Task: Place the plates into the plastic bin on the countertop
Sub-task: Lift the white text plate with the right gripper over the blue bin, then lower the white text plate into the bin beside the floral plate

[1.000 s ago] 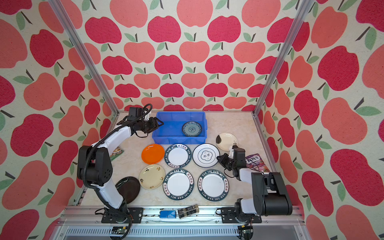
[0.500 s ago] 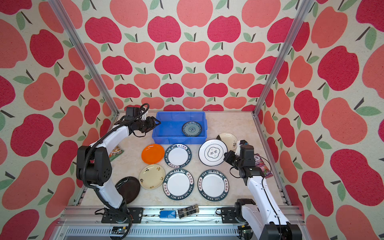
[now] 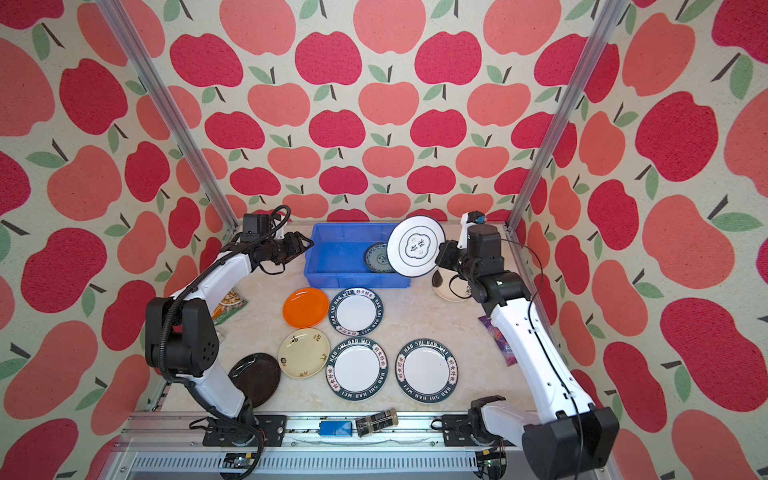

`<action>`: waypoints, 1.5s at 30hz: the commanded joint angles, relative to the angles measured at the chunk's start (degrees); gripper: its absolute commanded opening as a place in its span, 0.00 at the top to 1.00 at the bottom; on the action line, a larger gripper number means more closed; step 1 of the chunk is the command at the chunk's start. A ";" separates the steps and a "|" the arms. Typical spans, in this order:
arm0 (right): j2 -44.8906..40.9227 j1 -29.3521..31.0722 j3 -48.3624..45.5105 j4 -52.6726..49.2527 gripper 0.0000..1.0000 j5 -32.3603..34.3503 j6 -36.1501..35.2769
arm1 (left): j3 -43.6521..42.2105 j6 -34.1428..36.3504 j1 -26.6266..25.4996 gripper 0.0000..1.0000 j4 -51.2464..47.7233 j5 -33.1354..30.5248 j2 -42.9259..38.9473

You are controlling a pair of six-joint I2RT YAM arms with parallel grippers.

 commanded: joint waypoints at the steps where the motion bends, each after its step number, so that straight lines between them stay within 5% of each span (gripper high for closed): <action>1: 6.80 2.81 8.64 6.93 1.00 1.18 -1.97 | -1.90 0.38 0.90 0.38 2.21 -0.03 -2.22; 7: 21.06 6.13 17.99 9.90 1.00 -2.95 0.64 | -5.36 -1.85 2.14 0.37 5.81 1.82 -4.12; 13: 30.62 6.53 18.30 20.97 1.00 -12.76 10.81 | -6.19 -2.49 2.16 0.37 6.63 2.84 -3.87; 34: 56.31 12.05 30.28 26.82 1.00 -16.59 19.72 | -11.24 -2.67 2.45 0.37 7.33 3.03 -6.64; 45: 66.65 14.84 44.53 13.34 1.00 -14.49 16.96 | -13.48 -0.97 2.45 0.37 5.03 0.95 -9.78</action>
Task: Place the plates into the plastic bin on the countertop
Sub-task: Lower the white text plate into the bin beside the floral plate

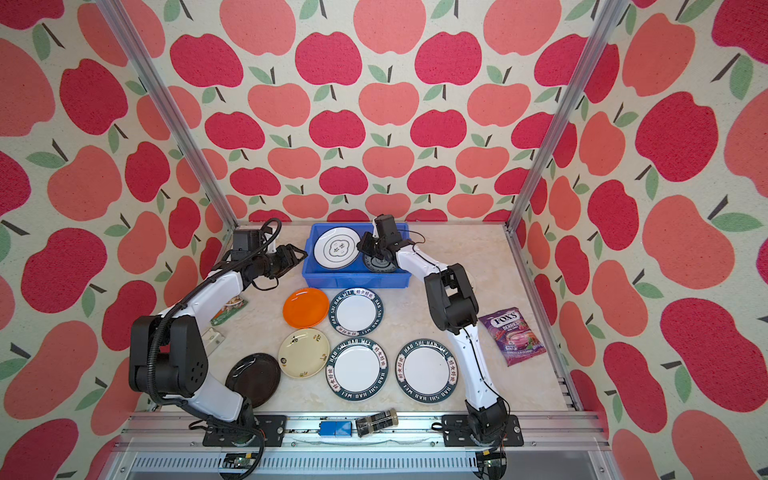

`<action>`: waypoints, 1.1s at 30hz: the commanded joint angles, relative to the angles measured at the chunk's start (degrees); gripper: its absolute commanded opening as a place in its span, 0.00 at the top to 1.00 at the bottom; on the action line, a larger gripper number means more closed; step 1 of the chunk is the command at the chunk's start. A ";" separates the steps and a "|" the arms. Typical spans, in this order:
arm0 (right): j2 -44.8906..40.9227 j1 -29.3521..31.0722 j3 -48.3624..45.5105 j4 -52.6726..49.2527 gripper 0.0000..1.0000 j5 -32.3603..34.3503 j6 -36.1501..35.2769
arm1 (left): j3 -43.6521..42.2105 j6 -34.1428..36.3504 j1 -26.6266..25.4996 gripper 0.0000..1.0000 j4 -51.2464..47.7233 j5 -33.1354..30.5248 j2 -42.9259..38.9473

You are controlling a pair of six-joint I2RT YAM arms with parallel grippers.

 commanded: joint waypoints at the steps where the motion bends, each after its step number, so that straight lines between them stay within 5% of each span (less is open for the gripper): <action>1: 2.27 1.26 5.14 -5.63 1.00 0.14 -0.92 | -0.61 1.31 0.36 0.37 -1.46 -1.30 -2.00; 15: 8.74 1.90 16.71 -18.38 1.00 0.25 -5.29 | -2.84 0.48 0.35 0.37 1.12 -1.40 -0.76; 22: 11.51 2.21 22.77 -25.32 0.74 1.50 -8.10 | -2.82 0.20 0.20 0.37 1.62 -1.58 -0.73; 33: 10.54 2.29 23.44 -29.44 0.64 4.20 -11.41 | -1.79 0.20 -0.26 0.37 1.45 -1.82 0.06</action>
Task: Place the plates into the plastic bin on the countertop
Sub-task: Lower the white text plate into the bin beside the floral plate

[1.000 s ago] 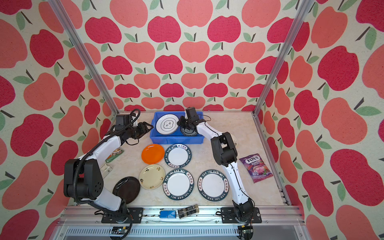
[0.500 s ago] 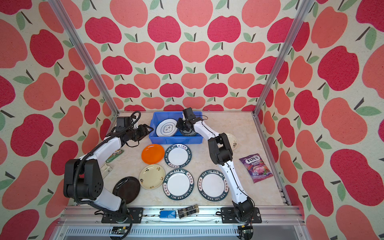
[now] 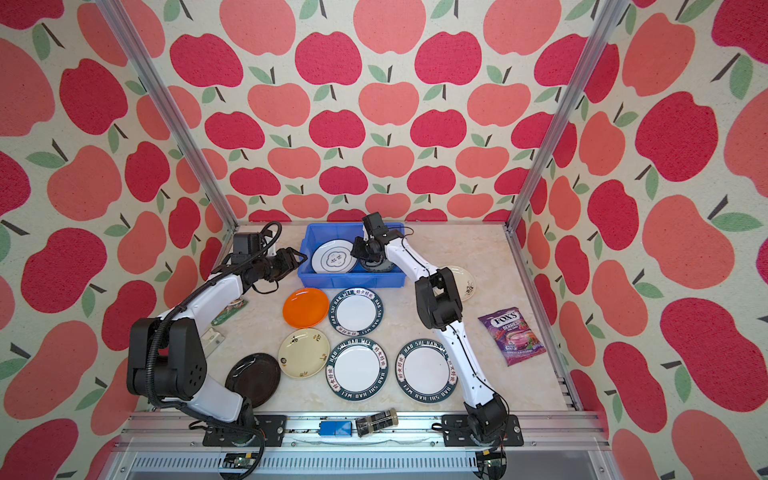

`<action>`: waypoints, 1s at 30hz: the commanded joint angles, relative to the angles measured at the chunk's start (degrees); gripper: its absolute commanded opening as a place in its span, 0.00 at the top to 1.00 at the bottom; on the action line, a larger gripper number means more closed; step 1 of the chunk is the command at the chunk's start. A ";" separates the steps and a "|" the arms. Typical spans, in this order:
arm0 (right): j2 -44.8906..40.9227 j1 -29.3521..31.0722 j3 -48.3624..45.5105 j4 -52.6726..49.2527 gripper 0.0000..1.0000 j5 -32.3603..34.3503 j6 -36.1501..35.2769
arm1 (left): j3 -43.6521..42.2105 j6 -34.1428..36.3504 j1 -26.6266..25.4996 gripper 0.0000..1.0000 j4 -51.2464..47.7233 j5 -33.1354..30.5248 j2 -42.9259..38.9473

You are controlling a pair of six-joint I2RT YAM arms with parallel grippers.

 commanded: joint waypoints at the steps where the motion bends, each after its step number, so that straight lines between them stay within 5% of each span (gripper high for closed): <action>1: 0.19 0.29 1.48 -2.68 0.64 1.09 -2.44 | 0.80 -0.09 -0.25 0.37 0.24 -1.27 0.82; 30: 1.02 -0.98 3.90 -12.99 0.60 15.88 -14.29 | 1.98 0.79 -1.07 0.37 -0.57 -2.72 1.70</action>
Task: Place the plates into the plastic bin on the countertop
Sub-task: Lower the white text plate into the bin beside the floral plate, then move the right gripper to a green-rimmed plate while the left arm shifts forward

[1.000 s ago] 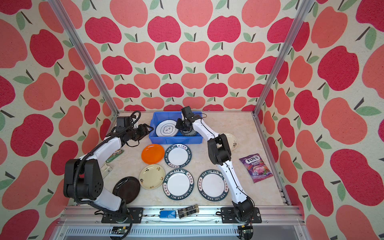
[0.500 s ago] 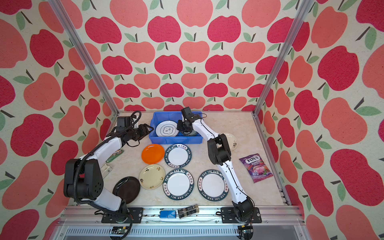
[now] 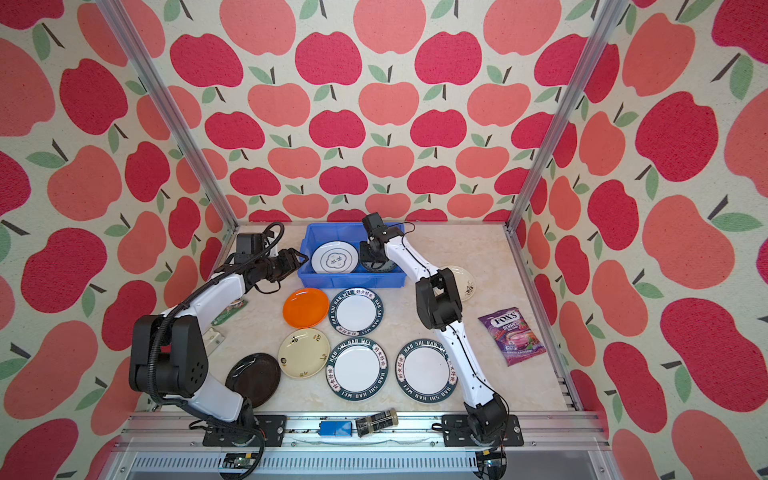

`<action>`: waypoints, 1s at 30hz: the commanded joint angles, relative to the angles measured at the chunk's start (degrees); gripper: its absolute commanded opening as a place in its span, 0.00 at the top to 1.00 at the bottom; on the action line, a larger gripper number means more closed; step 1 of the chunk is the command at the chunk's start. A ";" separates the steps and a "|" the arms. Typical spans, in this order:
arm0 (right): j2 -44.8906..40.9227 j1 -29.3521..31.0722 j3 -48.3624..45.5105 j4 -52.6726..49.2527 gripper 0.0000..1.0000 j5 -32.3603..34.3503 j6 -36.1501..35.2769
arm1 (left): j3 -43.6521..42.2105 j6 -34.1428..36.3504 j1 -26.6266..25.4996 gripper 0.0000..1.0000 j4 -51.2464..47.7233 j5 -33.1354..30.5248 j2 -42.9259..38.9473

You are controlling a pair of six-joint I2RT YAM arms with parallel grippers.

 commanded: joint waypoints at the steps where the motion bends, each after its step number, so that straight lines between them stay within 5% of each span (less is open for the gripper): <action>1: 1.25 -1.19 1.20 -2.80 0.60 2.76 -1.99 | 1.67 0.84 -0.23 0.37 -0.63 -0.80 0.62; 20: 2.80 -3.86 3.14 -6.35 0.61 14.80 -7.27 | 1.12 1.44 -0.30 0.36 -1.65 -2.02 -0.79; 24: -3.06 -4.24 -0.51 1.42 0.61 4.27 -7.77 | 0.53 1.55 -0.31 0.32 -2.56 -2.89 -2.46; 30: -17.40 -2.61 -11.02 13.23 0.62 -2.47 -8.59 | -2.57 2.16 -0.18 0.29 -4.54 -4.61 -7.34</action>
